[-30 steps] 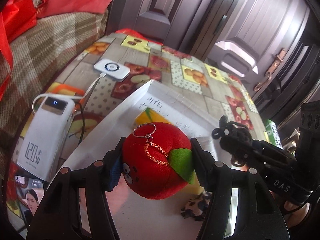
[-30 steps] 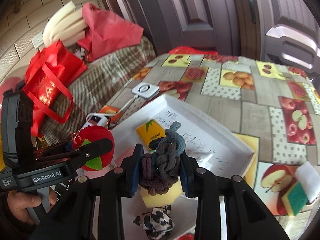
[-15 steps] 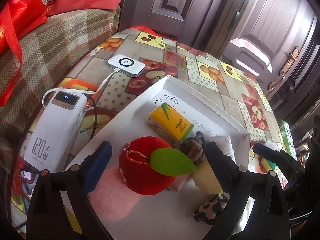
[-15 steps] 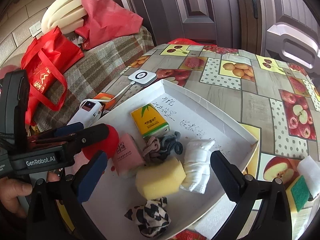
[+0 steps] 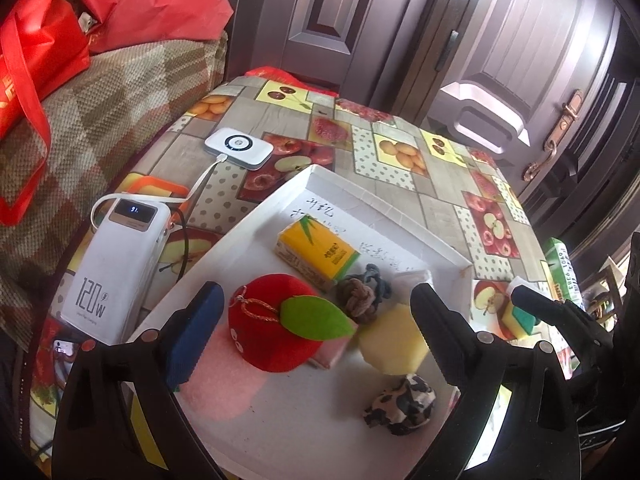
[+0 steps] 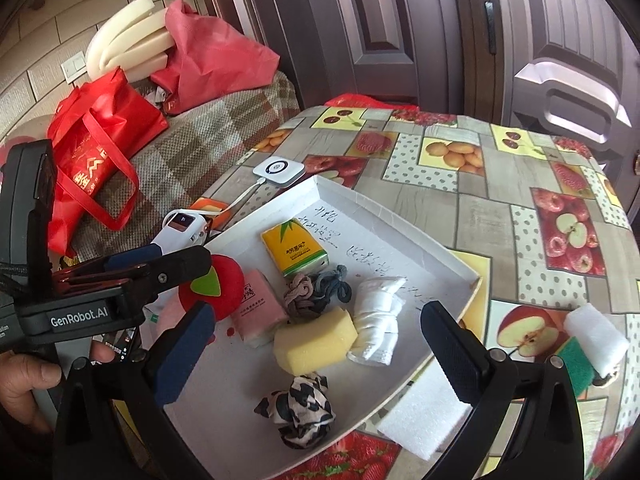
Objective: Organize soft objects
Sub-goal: 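Withdraw both open tools from the box back over the table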
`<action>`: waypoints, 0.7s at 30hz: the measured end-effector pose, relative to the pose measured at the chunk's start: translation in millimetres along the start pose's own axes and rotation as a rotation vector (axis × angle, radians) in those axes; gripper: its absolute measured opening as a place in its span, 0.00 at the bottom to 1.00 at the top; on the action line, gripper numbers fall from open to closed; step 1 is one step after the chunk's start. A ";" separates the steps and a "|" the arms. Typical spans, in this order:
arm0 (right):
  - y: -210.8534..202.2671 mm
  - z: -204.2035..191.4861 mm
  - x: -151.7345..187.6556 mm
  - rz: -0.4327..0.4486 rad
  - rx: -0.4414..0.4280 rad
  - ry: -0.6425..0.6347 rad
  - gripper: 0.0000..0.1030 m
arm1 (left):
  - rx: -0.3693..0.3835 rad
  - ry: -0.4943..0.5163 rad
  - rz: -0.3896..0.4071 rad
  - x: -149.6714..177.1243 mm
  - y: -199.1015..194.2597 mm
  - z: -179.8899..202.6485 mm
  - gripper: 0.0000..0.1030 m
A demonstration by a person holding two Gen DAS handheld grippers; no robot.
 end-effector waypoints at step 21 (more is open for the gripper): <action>-202.5 111.6 42.7 0.436 0.371 0.275 1.00 | 0.129 0.117 0.021 26.9 -48.8 60.3 0.92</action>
Point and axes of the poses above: each gripper's, at about its wrist camera, not at the fingertips, and y roughly the way its jaws point, z to its right, x to its underside, the point moved 5 cm from there along y, roughly the way its jaws point, and after that the axes turned 10 degrees about -z, right-handed, at the moved point
